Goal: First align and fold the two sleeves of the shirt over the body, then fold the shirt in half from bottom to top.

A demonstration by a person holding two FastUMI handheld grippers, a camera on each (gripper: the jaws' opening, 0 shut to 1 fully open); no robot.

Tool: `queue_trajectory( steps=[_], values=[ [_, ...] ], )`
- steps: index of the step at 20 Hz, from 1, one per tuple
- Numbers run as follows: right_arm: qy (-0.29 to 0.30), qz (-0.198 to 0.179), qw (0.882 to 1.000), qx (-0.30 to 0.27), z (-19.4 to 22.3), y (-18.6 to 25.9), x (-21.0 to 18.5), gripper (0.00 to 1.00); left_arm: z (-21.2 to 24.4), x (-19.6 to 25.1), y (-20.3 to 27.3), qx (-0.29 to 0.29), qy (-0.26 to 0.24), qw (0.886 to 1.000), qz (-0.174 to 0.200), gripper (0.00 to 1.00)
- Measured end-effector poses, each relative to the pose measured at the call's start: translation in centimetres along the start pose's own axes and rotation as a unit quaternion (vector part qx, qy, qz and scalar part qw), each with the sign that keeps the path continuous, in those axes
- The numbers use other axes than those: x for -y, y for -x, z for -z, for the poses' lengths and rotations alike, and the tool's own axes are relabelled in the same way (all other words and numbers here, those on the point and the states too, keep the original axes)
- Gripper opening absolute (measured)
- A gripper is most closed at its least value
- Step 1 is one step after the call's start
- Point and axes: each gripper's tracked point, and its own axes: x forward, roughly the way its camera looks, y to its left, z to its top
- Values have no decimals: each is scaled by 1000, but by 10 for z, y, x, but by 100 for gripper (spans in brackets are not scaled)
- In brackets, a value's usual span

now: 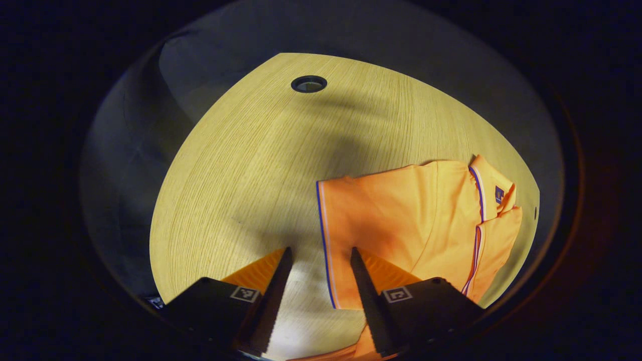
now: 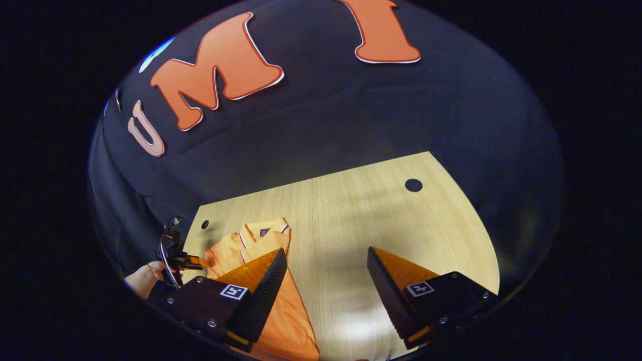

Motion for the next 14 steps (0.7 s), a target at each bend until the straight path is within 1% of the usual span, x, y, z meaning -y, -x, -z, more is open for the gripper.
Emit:
queue_trajectory(
  steps=[3,4,5,6,7,10,12,14],
  values=[
    [15,9,999,33,-11,8,-4,98,-3,9,2,3,-10,1000,14,43],
    [26,16,998,49,-15,11,-4,99,-4,12,1,9,2,1000,17,23],
    [37,23,997,64,-20,14,-5,98,-3,13,3,6,2,1000,14,13],
    [45,25,996,75,-23,18,-8,98,-1,13,8,5,-10,1000,14,8],
    [51,26,995,84,-26,20,-10,98,-1,16,15,8,-23,1000,14,8],
    [57,23,993,97,-28,24,-17,99,-21,27,43,51,-71,996,14,8],
    [58,21,993,101,-29,27,-21,99,-32,43,65,73,-102,992,19,8],
    [59,18,993,105,-29,29,-24,99,-34,67,83,86,-121,988,33,8]
  ],
)
